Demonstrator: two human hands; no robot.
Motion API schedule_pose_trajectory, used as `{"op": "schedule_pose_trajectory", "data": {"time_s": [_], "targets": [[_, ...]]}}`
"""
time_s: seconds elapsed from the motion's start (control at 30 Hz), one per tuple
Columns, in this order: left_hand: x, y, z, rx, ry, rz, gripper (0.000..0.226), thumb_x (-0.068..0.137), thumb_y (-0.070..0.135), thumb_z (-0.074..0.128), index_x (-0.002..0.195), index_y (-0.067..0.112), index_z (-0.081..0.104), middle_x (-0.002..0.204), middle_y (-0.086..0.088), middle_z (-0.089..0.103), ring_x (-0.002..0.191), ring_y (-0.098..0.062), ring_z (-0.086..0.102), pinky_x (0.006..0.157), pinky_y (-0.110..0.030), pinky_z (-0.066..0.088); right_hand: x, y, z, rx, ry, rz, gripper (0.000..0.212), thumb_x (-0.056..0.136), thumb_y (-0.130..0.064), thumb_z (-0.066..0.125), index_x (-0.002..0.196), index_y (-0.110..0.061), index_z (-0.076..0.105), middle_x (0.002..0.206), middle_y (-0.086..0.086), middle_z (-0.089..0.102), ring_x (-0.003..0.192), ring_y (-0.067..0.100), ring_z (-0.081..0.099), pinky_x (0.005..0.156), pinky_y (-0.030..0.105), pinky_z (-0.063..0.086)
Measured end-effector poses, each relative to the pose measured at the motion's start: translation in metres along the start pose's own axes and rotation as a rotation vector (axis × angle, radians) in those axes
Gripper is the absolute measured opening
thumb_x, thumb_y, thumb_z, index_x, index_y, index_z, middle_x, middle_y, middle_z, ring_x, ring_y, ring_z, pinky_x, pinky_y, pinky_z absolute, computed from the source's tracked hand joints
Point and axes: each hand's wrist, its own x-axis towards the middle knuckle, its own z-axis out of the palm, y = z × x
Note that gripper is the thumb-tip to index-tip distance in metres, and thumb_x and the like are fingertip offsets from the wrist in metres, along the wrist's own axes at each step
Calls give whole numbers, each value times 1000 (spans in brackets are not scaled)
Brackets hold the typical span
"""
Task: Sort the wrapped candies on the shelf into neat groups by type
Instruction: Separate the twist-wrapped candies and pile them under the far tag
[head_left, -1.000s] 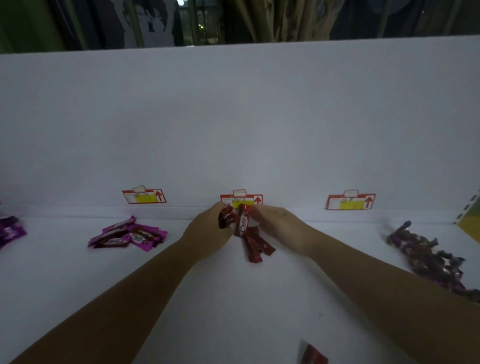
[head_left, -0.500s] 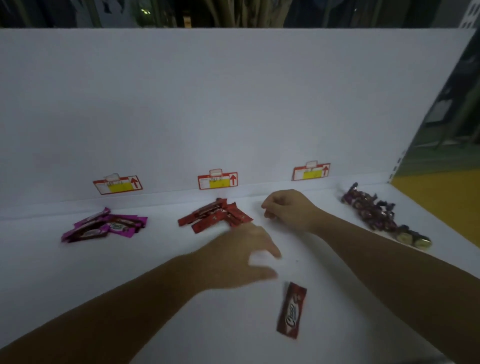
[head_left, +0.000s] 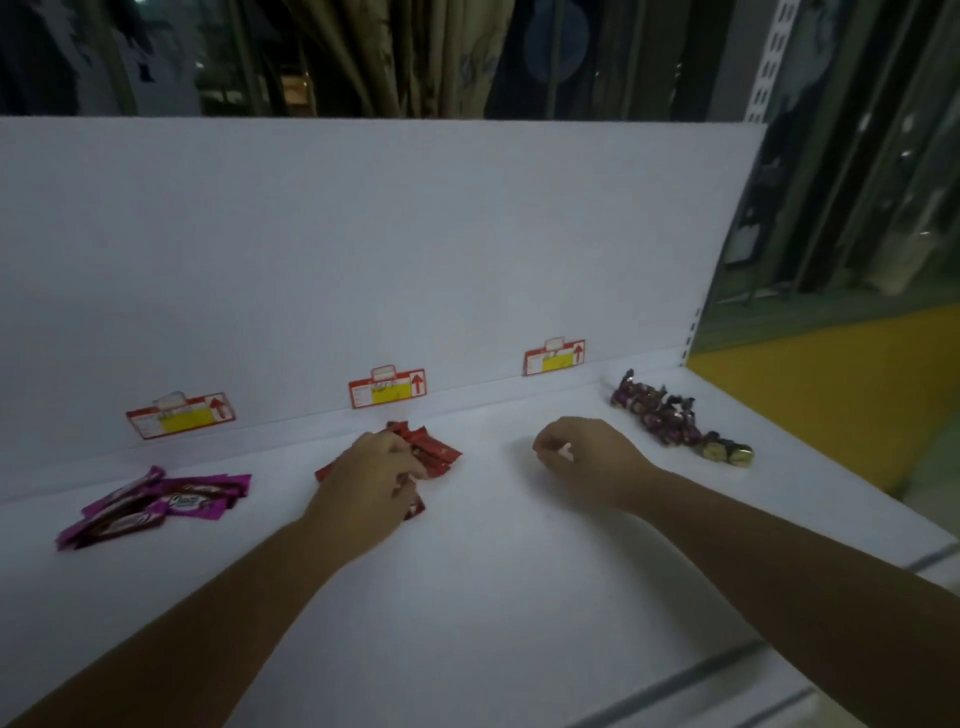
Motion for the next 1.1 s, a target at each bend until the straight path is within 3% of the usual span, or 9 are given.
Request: {"op": "schedule_pose_trajectory", "data": {"time_s": [0.17, 0.3, 0.4, 0.5, 0.63, 0.83, 0.97, 1.03, 1.1], "targets": [[19, 41, 5, -225, 118, 66, 27, 82, 6, 59, 97, 28, 65, 96, 15, 56, 87, -2, 53, 83, -17, 45, -12, 28, -29, -137, 173, -165, 21, 91, -32, 55, 104, -17, 64, 109, -1, 61, 104, 14, 51, 92, 24, 36], [34, 59, 19, -317, -79, 94, 41, 85, 31, 61, 116, 50, 41, 105, 38, 44, 95, 27, 41, 75, -2, 35, -4, 71, -86, 121, 249, 2, 16, 92, -33, 52, 91, -21, 63, 96, -9, 61, 85, 18, 62, 75, 33, 50], [59, 75, 32, -352, -192, 93, 44, 83, 41, 63, 116, 56, 38, 114, 39, 43, 107, 21, 42, 89, -8, 35, -1, 116, -117, 263, 239, 106, 21, 98, -35, 40, 96, -30, 60, 103, -16, 59, 100, 9, 56, 85, 25, 41], [92, 105, 57, -432, -192, 60, 42, 81, 42, 64, 118, 48, 44, 120, 28, 49, 114, 7, 46, 99, -20, 37, 0, 155, -123, 434, 147, 174, 31, 101, -31, 30, 94, -30, 60, 104, -10, 61, 103, 16, 56, 84, 27, 44], [141, 155, 92, -474, -194, 56, 44, 79, 50, 62, 119, 45, 43, 127, 24, 43, 118, 3, 39, 102, -22, 32, 1, 188, -121, 372, -61, 164, 28, 99, -38, 33, 110, -28, 56, 117, -9, 56, 110, 12, 52, 90, 26, 40], [214, 203, 130, -319, -188, 145, 40, 89, 44, 53, 127, 32, 51, 144, 9, 39, 132, -6, 28, 104, -21, 15, -23, 214, -114, -68, -214, -57, 99, 60, -87, 43, 140, -29, 34, 132, -12, 40, 118, 4, 40, 97, 26, 38], [231, 215, 143, -224, -316, 201, 28, 90, 40, 54, 110, 25, 66, 119, 5, 62, 109, -7, 50, 102, -24, 33, -16, 220, -98, -230, -145, -193, 88, 67, -82, 45, 138, -33, 30, 117, -5, 43, 102, 14, 49, 71, 25, 38], [228, 216, 145, -201, -344, 199, 28, 90, 39, 51, 85, 18, 68, 92, 3, 68, 88, -9, 55, 88, -34, 45, -10, 223, -93, -241, -95, -231, 74, 71, -77, 48, 133, -37, 38, 111, -7, 45, 95, 14, 52, 65, 23, 33], [218, 214, 145, -167, -325, 200, 37, 90, 41, 47, 83, 11, 68, 86, -2, 67, 85, -14, 54, 81, -37, 45, -5, 226, -94, -210, -79, -250, 62, 75, -72, 49, 127, -39, 46, 109, -10, 47, 92, 13, 55, 64, 23, 35]]}}
